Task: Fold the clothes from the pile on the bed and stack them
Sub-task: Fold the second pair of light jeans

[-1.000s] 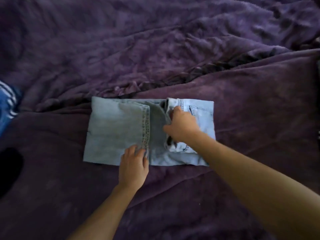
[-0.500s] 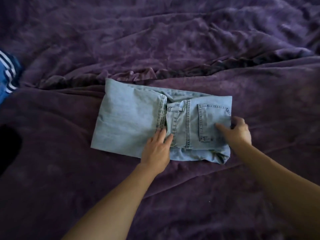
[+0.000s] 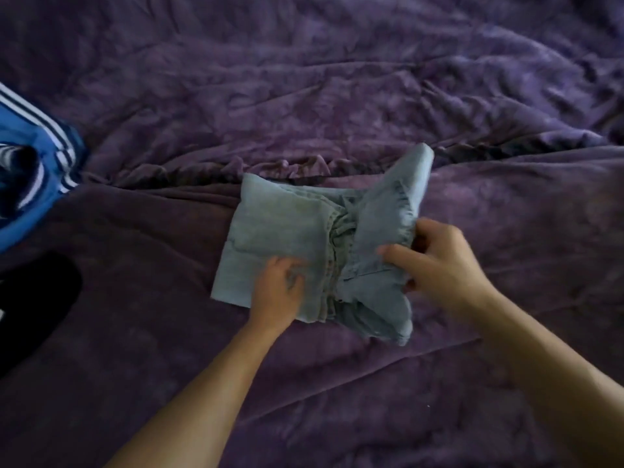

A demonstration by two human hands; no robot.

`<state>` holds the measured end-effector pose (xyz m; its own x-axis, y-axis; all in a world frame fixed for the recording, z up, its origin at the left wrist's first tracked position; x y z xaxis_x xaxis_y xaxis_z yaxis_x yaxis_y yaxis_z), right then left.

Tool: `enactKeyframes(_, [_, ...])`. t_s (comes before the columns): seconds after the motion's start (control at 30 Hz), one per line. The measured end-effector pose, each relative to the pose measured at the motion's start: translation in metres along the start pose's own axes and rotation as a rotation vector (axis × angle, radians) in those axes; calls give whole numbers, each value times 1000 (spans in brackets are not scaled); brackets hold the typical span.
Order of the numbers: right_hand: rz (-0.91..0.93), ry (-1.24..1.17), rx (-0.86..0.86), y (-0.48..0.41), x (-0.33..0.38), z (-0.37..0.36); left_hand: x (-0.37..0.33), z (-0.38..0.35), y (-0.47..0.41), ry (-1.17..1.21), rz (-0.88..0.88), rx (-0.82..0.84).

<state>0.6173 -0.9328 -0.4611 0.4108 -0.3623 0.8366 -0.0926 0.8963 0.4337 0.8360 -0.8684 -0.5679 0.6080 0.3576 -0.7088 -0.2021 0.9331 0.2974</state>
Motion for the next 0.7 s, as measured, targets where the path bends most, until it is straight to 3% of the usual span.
enactKeyframes(0.13, [72,273,100,-33,44,-113,67,88,19,-51,156,-195])
enactKeyframes(0.27, [58,559,239,-71,26,-226,123,130,38,-130,252,-218])
enactKeyframes(0.33, [-10,575,335,-79,1,-263,140,136,39,-132,280,-209])
enactKeyframes(0.4, [-85,425,363,-81,-16,-274,143,137,34,-110,267,-213])
enactKeyframes(0.47, [35,356,221,-82,-13,-250,127,137,23,-125,181,-254])
enactKeyframes(0.57, [425,573,-157,-64,-1,-181,73,117,4,-252,-85,-281])
enactKeyframes(0.63, [433,770,-229,-51,-21,-154,38,86,-8,-369,-259,-204])
enactKeyframes(0.7, [310,925,-131,-41,-59,-152,29,48,-16,-529,-347,-52])
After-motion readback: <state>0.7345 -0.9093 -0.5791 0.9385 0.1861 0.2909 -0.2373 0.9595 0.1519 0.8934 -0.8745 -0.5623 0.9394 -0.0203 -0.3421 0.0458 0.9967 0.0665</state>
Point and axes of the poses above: each hand's wrist, its own y-axis away from the middle knuckle, its own z-axis out of the back of the hand, x = y × z, the point moved 8 cm from there along -y, towards the middle knuckle, and after that the axes turned 3 degrees about -y, right-handed, at the moved point
